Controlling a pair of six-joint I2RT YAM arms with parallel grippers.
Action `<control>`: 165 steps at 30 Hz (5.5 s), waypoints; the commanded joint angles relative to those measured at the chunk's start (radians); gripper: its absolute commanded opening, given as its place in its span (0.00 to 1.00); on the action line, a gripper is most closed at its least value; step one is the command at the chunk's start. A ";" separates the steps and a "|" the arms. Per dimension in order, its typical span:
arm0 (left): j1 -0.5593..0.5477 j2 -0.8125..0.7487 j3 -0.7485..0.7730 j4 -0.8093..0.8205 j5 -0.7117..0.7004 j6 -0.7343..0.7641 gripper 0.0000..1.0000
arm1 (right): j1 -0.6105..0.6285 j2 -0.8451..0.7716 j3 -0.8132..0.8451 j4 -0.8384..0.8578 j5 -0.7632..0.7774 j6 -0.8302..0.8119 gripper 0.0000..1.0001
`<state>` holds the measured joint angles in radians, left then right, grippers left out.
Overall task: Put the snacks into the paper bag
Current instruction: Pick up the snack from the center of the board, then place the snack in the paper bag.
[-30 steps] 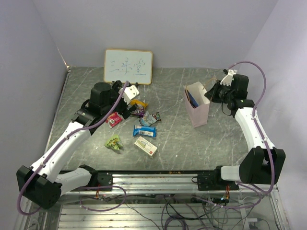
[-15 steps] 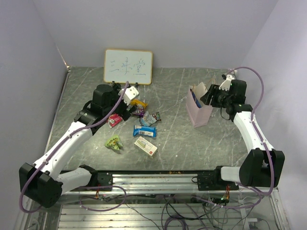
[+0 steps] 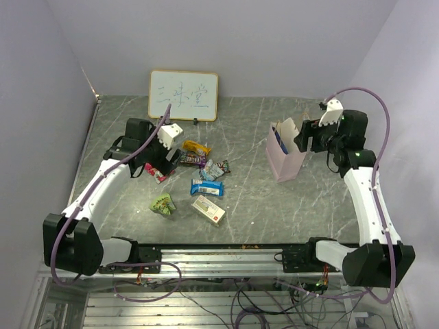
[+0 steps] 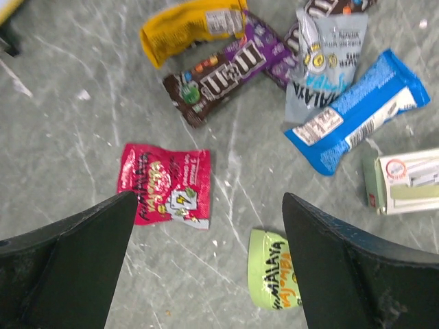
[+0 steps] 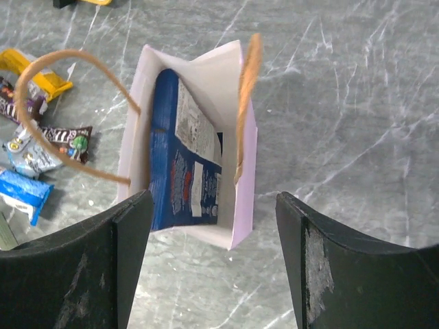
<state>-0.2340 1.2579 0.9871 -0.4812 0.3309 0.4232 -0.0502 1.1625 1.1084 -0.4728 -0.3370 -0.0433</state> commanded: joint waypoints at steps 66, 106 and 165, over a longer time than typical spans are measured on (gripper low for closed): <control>-0.141 0.714 0.346 -0.062 0.385 -0.060 0.25 | 0.009 -0.130 -0.041 -0.339 -0.379 -0.435 0.69; -0.276 0.055 0.265 0.067 0.362 -0.090 0.07 | 0.501 0.176 -0.054 0.333 -0.541 -0.105 0.69; -0.198 -0.280 0.113 0.150 -0.115 -0.041 1.00 | 0.019 -0.146 0.210 -0.048 -0.059 -0.165 0.00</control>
<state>-0.4458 1.0046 1.1126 -0.3683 0.2951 0.3847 -0.0246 0.9649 1.2739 -0.3889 -0.5816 -0.1268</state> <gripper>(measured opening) 0.999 0.017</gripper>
